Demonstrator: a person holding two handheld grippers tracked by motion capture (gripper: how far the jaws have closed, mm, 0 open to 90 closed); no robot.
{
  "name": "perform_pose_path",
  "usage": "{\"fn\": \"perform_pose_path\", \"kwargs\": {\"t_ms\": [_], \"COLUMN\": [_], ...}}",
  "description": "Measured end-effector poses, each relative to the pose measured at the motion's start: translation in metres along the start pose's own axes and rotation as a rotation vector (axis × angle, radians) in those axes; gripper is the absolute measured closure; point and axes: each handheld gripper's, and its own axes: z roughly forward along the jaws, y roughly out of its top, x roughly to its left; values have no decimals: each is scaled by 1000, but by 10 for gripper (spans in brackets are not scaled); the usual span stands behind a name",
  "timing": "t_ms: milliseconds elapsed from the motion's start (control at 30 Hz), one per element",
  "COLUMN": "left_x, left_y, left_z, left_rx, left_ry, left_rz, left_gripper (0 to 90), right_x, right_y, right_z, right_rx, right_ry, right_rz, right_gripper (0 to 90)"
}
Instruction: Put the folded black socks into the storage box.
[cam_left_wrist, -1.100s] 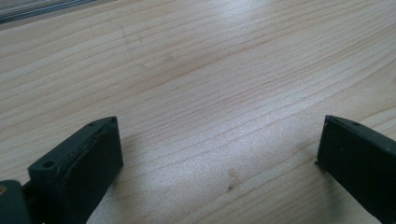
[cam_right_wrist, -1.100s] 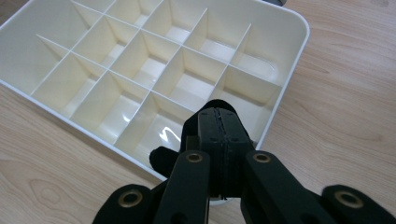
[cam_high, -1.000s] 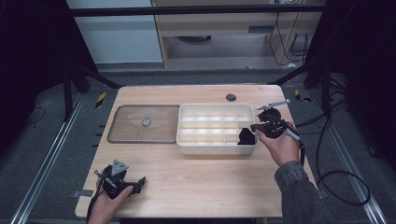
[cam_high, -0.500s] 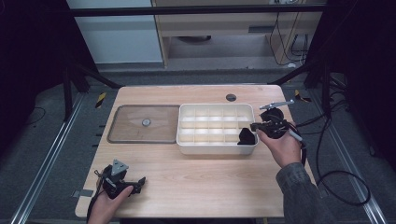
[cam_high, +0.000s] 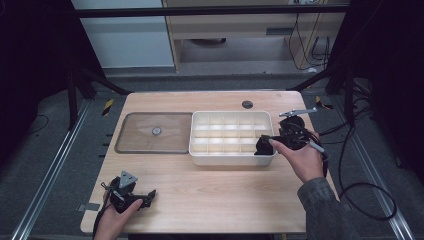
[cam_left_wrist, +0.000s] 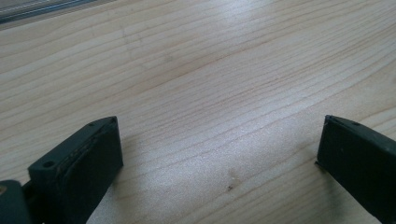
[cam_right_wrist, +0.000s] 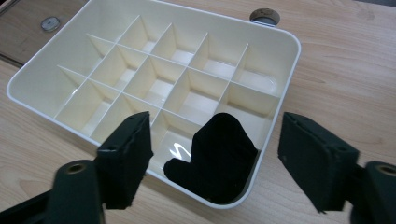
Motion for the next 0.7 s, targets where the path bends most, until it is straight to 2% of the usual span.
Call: {"fn": "perform_pose_path", "kwargs": {"t_ms": [133,200,267,433,567,700], "left_x": [0,0,0,0,0,0], "left_y": [0,0,0,0,0,0], "left_z": [0,0,0,0,0,0], "left_rx": [0,0,0,0,0,0], "left_ry": [0,0,0,-1,-1,-1], "left_rz": [0,0,0,1,1,1], "left_gripper": [0,0,0,0,0,0], "right_x": [2,3,4,7,10,12], "right_y": [0,-1,-3,-8,-14,-21], "right_z": [-2,-4,-5,-10,-14,-16], "right_rx": [-23,-30,-39,-51,-66,-67], "right_ry": [-17,-12,-19,-2,-3,7], "right_rz": [-20,-27,-41,-48,-56,-65], "right_gripper": [100,75,67,64,112,121]}}
